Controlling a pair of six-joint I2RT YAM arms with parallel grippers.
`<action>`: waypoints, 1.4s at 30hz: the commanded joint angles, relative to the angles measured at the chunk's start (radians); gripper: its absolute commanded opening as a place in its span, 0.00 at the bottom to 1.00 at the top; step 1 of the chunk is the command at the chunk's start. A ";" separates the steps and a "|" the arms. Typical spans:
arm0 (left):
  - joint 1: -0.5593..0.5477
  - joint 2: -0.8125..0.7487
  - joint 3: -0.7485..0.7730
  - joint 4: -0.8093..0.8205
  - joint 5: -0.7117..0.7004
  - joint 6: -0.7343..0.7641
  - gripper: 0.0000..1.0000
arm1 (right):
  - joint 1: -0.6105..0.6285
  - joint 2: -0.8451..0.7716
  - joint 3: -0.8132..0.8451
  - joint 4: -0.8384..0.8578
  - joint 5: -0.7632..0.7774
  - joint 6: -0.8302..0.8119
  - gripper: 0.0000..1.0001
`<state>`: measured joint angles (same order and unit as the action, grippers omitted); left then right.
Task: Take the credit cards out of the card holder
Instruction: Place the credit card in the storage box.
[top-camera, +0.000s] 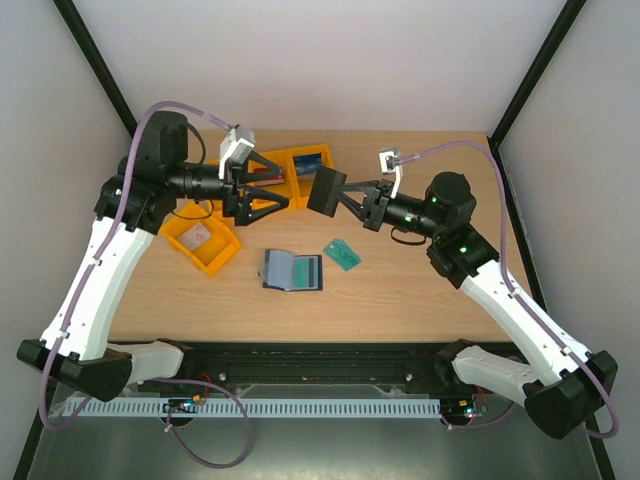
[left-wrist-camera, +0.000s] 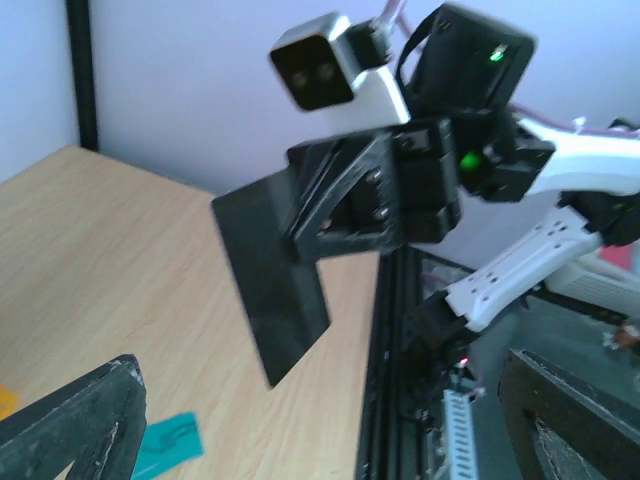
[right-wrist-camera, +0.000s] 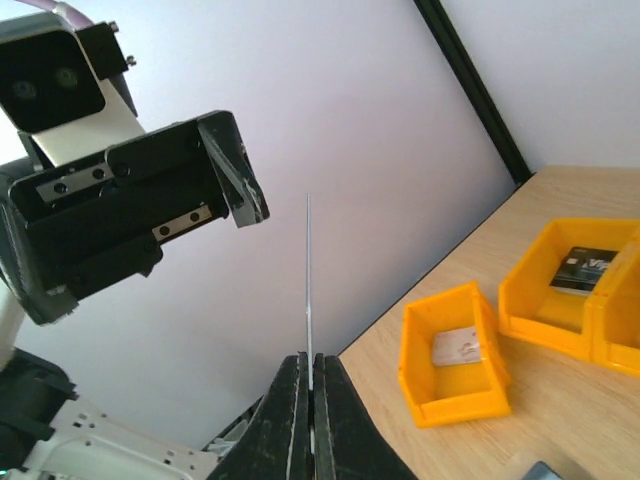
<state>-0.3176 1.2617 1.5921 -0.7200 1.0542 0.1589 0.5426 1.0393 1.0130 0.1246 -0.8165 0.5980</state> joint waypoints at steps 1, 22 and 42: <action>-0.028 0.036 0.021 0.155 0.082 -0.251 0.96 | 0.000 0.006 0.021 0.101 -0.072 0.088 0.02; -0.152 0.139 -0.006 0.270 0.098 -0.344 0.24 | 0.002 -0.003 -0.018 0.216 -0.104 0.128 0.02; -0.158 0.156 -0.051 0.325 0.103 -0.410 0.03 | 0.002 0.006 -0.067 0.175 -0.024 0.104 0.02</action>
<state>-0.4679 1.3998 1.5341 -0.4362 1.1355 -0.2184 0.5426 1.0393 0.9554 0.2974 -0.8597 0.7193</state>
